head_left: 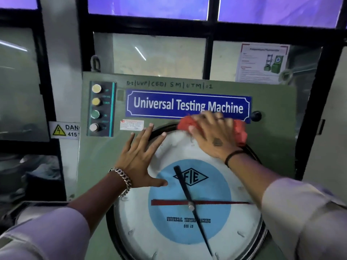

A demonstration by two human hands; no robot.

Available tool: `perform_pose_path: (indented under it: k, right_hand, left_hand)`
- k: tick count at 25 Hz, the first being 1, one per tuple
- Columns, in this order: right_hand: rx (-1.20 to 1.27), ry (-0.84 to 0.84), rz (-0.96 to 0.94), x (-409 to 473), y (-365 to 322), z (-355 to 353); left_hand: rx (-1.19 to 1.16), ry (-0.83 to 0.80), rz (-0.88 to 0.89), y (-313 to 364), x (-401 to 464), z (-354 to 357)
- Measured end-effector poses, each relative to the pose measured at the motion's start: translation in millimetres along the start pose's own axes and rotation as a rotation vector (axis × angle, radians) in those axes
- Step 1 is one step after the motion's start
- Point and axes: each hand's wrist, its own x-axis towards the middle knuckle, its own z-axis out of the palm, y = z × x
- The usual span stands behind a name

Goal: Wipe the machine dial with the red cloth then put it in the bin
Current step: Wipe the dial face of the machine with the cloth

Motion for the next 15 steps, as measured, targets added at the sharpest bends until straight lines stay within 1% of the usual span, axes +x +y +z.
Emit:
perform_pose_path:
  k: [3, 5, 6, 10, 11, 13, 15]
  right_hand:
    - [-0.081, 0.059, 0.129, -40, 34, 5]
    - [-0.132, 0.049, 0.143, -29, 21, 4]
    - [-0.146, 0.043, 0.091, -14, 5, 3]
    - [-0.206, 0.028, -0.301, 32, -74, 13]
    - [-0.224, 0.029, -0.359, 33, -90, 21]
    - [-0.223, 0.013, -0.410, 27, -110, 33]
    - [-0.181, -0.015, -0.451, 23, -101, 30]
  left_hand:
    - [0.014, -0.018, -0.036, 0, -6, 1]
    - [0.002, 0.004, -0.072, -2, -15, 6]
    - [-0.014, 0.020, -0.084, -3, -22, 8]
    - [-0.139, 0.093, -0.160, -7, -53, 21]
    - [-0.166, 0.099, -0.184, -8, -61, 25]
    - [-0.196, 0.120, -0.216, -7, -75, 32]
    - [-0.204, 0.114, -0.238, -5, -79, 35]
